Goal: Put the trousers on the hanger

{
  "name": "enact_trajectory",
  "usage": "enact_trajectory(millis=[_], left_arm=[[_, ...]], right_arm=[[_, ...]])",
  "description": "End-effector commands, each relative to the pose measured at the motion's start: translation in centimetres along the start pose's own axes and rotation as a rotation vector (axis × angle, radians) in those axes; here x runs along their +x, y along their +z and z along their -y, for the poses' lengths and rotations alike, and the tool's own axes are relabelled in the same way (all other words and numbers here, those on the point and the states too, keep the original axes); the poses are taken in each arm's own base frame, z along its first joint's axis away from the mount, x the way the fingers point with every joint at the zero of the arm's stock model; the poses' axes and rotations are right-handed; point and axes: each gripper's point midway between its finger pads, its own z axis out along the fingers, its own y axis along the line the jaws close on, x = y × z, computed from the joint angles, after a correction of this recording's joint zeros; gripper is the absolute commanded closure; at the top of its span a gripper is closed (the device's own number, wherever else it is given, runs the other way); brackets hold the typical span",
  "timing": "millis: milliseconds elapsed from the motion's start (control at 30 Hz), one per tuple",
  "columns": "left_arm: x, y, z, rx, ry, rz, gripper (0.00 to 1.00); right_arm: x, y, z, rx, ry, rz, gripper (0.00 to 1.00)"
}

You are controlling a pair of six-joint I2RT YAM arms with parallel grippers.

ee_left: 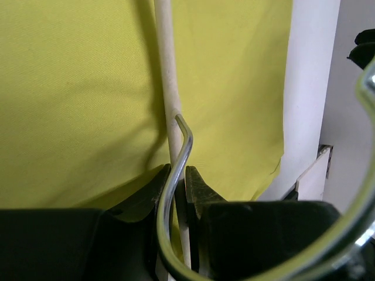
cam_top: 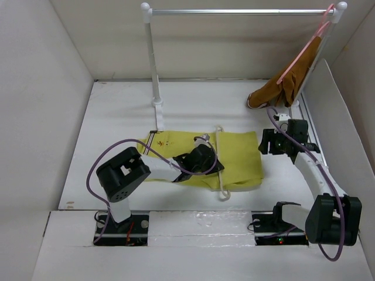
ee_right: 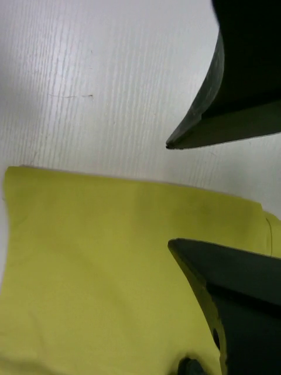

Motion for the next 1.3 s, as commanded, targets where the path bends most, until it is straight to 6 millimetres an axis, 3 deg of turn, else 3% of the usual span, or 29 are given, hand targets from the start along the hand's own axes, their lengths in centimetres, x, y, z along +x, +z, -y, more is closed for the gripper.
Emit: enact_trajectory(millis=[0,33,67,133,167,200,333,367,467,633,667,767,1067,1133,1267], left_arm=[[-0.7,-0.9,-2.6,-0.106,0.075,0.029,1.0],[-0.7,-0.9,-2.6,-0.106,0.075,0.029,1.0],[-0.7,-0.9,-2.5,-0.106,0.076,0.029,1.0],[-0.9,-0.8,-2.3,-0.103,0.084,0.032,1.0],[-1.0,-0.8,-2.3,-0.106,0.087,0.034,1.0],[-1.1,-0.8,-2.1,-0.103,0.096,0.035,1.0],[-1.4,-0.8,-2.3,-0.123,0.128,0.043,1.0],[-1.4,-0.9,-2.6,-0.137,0.137,0.038,1.0],[-1.7,-1.1,-3.2,-0.17,0.176,0.043,1.0],[-3.5,-2.3,-4.5,-0.23,0.216,0.077,1.0],[-3.7,-2.6,-5.1,-0.251,0.22,0.074,1.0],[-4.7,-3.6,-6.6,-0.263,0.194,0.09,1.0],[-5.3,-5.2,-9.8,-0.38,0.174,0.098,1.0],[-5.6,-5.5,-11.1,-0.412,0.132,0.107,1.0],[-5.4,-5.0,-11.5,-0.409,0.061,0.082,1.0]], right_arm=[[3.6,-0.2,-0.4,-0.017,-0.092,-0.092,0.19],[3.4,-0.3,-0.4,-0.016,-0.093,-0.084,0.19],[5.7,0.0,-0.5,-0.025,-0.076,-0.128,0.19],[6.8,0.3,-0.5,-0.044,-0.04,-0.107,0.18],[7.5,0.7,-2.3,-0.148,-0.025,-0.102,0.18],[8.7,1.3,-2.7,-0.18,-0.012,-0.1,0.19],[11.2,2.1,-3.0,-0.204,0.041,-0.158,0.23],[11.3,2.1,-3.1,-0.219,0.054,-0.155,0.3],[11.1,2.4,-2.7,-0.249,0.1,-0.138,1.0],[7.4,0.2,0.7,-0.117,0.109,-0.032,1.0],[5.9,-0.3,1.7,-0.074,0.105,0.005,1.0],[4.1,-1.5,2.8,-0.033,0.094,0.04,1.0],[3.9,-1.5,5.1,-0.004,0.119,0.041,1.0],[4.0,-1.6,5.1,-0.002,0.12,0.036,1.0],[2.8,-2.5,4.3,-0.034,0.116,0.084,1.0]])
